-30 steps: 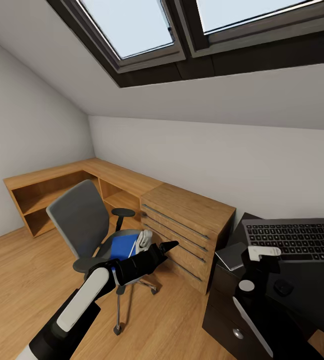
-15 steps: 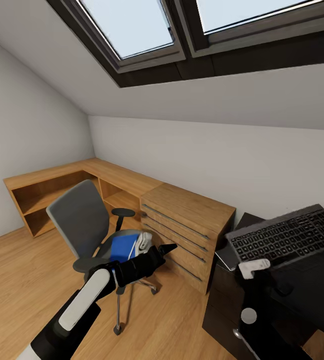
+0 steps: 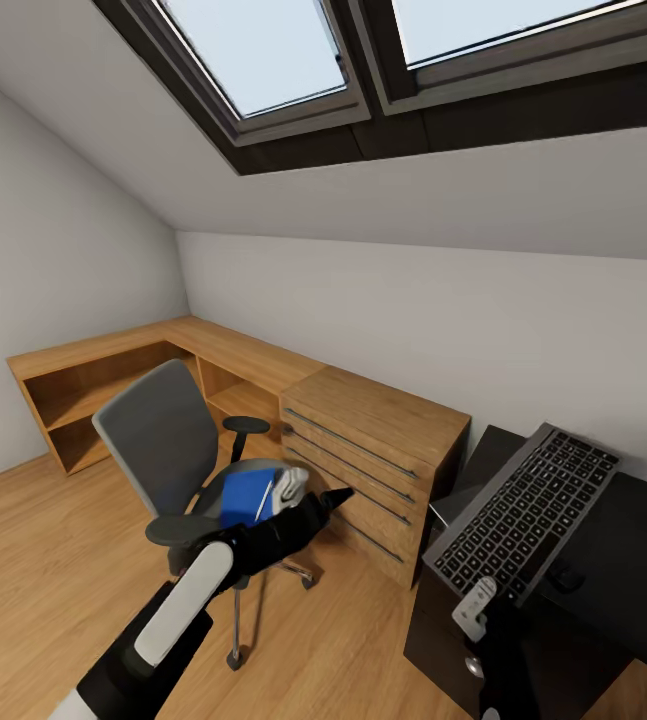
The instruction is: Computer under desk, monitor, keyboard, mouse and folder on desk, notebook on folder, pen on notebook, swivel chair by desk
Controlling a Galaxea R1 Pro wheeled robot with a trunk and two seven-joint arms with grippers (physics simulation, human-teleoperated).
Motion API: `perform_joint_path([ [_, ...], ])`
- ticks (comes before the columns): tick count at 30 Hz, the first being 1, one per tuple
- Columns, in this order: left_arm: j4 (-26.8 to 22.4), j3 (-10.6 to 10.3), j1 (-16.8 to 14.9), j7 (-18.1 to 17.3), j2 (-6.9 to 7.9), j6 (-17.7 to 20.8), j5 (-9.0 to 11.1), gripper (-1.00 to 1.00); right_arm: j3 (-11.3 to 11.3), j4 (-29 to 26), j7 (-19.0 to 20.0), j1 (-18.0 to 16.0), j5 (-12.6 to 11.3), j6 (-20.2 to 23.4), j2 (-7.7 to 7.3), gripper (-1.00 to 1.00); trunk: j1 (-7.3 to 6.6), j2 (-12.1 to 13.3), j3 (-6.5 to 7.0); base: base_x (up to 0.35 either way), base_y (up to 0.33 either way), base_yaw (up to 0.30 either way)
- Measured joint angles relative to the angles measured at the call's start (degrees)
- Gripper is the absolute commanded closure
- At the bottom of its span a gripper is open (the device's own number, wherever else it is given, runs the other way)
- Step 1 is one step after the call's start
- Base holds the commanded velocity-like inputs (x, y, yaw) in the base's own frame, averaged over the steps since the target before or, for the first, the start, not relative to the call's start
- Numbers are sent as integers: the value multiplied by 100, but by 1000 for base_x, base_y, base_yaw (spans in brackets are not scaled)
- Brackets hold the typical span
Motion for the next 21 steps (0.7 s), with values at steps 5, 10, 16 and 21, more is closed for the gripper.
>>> perform_joint_path([
  [5, 483, -42, 0, -20, -38, -588, -100, -100, -11, 20, 22, 0, 1, -15, 3, 100, 0, 0, 0, 0, 0, 0],
  [10, 890, -482, 1, -39, 86, -736, -509, -100, -31, 37, 28, 0, -5, -35, 13, 100, 0, 0, 0, 0, 0, 0],
  [16, 3492, -2660, 3, -1192, 195, -1050, -2215, -100, -20, 29, -11, 0, 5, -18, 51, 100, 0, 0, -1, 0, 0, 0],
  [21, 5257, -2722, 1, -1811, -110, -2108, -2362, -100, 4, 8, -167, 0, 15, -21, 55, 100, 0, 0, -1, 0, 0, 0],
])
